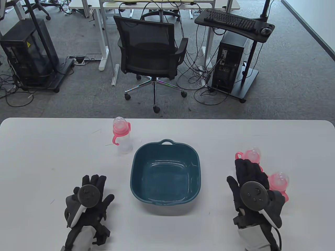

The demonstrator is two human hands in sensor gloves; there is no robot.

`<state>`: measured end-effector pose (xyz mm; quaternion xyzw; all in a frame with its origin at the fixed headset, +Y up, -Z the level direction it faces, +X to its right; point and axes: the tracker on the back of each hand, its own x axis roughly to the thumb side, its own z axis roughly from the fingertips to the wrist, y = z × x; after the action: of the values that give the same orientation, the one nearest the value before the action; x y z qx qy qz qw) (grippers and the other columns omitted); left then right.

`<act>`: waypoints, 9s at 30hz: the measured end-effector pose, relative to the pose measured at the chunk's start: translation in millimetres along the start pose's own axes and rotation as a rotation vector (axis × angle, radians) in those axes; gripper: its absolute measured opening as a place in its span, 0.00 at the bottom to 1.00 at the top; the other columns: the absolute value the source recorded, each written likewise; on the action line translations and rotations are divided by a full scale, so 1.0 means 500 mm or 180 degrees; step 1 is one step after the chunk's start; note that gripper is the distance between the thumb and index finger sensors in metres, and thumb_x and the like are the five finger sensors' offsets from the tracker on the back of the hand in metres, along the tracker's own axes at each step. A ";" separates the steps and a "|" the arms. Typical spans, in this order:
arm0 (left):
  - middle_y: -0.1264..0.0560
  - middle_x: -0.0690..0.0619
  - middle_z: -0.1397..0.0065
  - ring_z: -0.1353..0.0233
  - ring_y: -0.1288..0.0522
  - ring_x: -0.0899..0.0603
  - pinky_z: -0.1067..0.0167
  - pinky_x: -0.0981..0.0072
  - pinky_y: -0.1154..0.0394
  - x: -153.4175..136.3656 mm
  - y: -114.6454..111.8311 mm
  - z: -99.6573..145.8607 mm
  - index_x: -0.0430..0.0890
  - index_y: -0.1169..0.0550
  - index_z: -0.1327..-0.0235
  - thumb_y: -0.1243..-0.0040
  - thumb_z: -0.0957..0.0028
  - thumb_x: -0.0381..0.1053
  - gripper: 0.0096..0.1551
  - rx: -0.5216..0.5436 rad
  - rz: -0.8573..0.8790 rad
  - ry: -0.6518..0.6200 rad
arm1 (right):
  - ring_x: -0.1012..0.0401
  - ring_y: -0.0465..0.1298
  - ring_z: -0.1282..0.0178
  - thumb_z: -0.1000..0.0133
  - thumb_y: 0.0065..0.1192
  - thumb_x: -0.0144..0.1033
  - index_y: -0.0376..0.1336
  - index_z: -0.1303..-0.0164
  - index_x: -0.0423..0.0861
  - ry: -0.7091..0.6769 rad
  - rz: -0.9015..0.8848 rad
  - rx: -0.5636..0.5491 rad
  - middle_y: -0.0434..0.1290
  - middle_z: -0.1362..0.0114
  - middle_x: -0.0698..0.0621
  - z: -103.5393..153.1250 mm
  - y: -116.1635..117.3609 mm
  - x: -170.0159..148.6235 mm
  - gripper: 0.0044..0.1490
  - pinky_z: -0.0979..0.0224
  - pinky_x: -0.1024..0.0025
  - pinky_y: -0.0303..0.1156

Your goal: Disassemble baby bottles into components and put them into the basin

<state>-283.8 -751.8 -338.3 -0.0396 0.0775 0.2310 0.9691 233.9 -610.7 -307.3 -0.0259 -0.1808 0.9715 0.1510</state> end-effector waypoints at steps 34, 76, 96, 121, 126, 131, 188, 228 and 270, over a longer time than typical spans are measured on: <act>0.60 0.62 0.16 0.13 0.71 0.48 0.25 0.45 0.73 -0.003 0.001 -0.001 0.66 0.52 0.23 0.38 0.48 0.61 0.47 -0.0055 0.0003 0.0044 | 0.30 0.65 0.30 0.47 0.76 0.37 0.48 0.21 0.49 0.0916 0.0517 0.0285 0.50 0.18 0.32 -0.040 0.050 -0.192 0.50 0.36 0.35 0.68; 0.56 0.59 0.14 0.11 0.66 0.44 0.24 0.39 0.68 0.229 0.090 0.072 0.64 0.50 0.20 0.36 0.57 0.73 0.56 0.0257 0.0959 -0.1840 | 0.31 0.67 0.32 0.48 0.79 0.39 0.51 0.21 0.47 -0.1024 -0.0516 -0.0186 0.55 0.20 0.34 0.028 -0.094 0.222 0.50 0.37 0.35 0.70; 0.52 0.47 0.17 0.20 0.33 0.39 0.28 0.42 0.37 0.320 0.021 0.070 0.53 0.53 0.20 0.24 0.66 0.69 0.71 0.0344 0.1191 -0.2105 | 0.32 0.68 0.32 0.47 0.78 0.40 0.50 0.20 0.47 -0.1258 -0.1666 0.0366 0.55 0.20 0.34 0.013 0.061 0.338 0.51 0.37 0.37 0.71; 0.35 0.57 0.23 0.21 0.30 0.37 0.27 0.35 0.40 0.250 -0.003 0.034 0.57 0.51 0.19 0.21 0.68 0.69 0.70 -0.0733 0.1910 -0.1850 | 0.33 0.69 0.33 0.47 0.79 0.42 0.50 0.20 0.48 -0.1364 -0.2516 0.0574 0.57 0.20 0.34 -0.002 0.102 0.313 0.52 0.38 0.38 0.73; 0.33 0.56 0.26 0.25 0.27 0.40 0.29 0.37 0.37 0.249 -0.010 0.030 0.57 0.43 0.21 0.21 0.66 0.69 0.62 -0.1046 0.1789 -0.1863 | 0.32 0.68 0.32 0.47 0.79 0.41 0.50 0.19 0.48 -0.1462 -0.2492 0.0686 0.57 0.20 0.34 0.001 0.101 0.321 0.51 0.36 0.38 0.72; 0.33 0.56 0.26 0.26 0.28 0.40 0.28 0.37 0.39 0.251 -0.005 0.037 0.60 0.40 0.24 0.21 0.65 0.67 0.58 -0.0714 0.1735 -0.1863 | 0.32 0.63 0.26 0.44 0.75 0.37 0.48 0.18 0.49 -0.1537 -0.2618 0.0894 0.52 0.17 0.35 -0.002 0.102 0.317 0.49 0.30 0.34 0.63; 0.40 0.56 0.24 0.22 0.35 0.41 0.25 0.37 0.46 0.196 0.022 0.033 0.62 0.45 0.23 0.25 0.61 0.64 0.56 0.0179 0.1670 -0.1105 | 0.37 0.60 0.22 0.45 0.73 0.36 0.44 0.17 0.46 -0.0983 0.0023 0.1533 0.49 0.14 0.40 -0.009 0.324 0.289 0.53 0.25 0.35 0.55; 0.39 0.59 0.23 0.20 0.36 0.42 0.23 0.36 0.47 0.254 0.009 0.059 0.65 0.42 0.25 0.21 0.64 0.61 0.56 0.0285 0.0736 -0.1640 | 0.36 0.70 0.30 0.41 0.68 0.54 0.48 0.15 0.42 -0.1179 -0.2135 0.1000 0.60 0.18 0.35 -0.002 0.142 0.306 0.52 0.34 0.35 0.65; 0.39 0.61 0.23 0.19 0.37 0.43 0.22 0.35 0.48 0.254 0.002 0.059 0.66 0.42 0.25 0.20 0.65 0.59 0.56 0.0319 0.0417 -0.1673 | 0.39 0.76 0.39 0.42 0.70 0.50 0.57 0.20 0.39 -0.1088 -0.2108 0.1333 0.68 0.26 0.33 -0.016 0.159 0.277 0.46 0.38 0.40 0.69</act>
<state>-168.6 -691.4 -330.6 0.0748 -0.1628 0.2914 0.9397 80.1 -636.5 -342.7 0.2262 -0.0006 0.8767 0.4246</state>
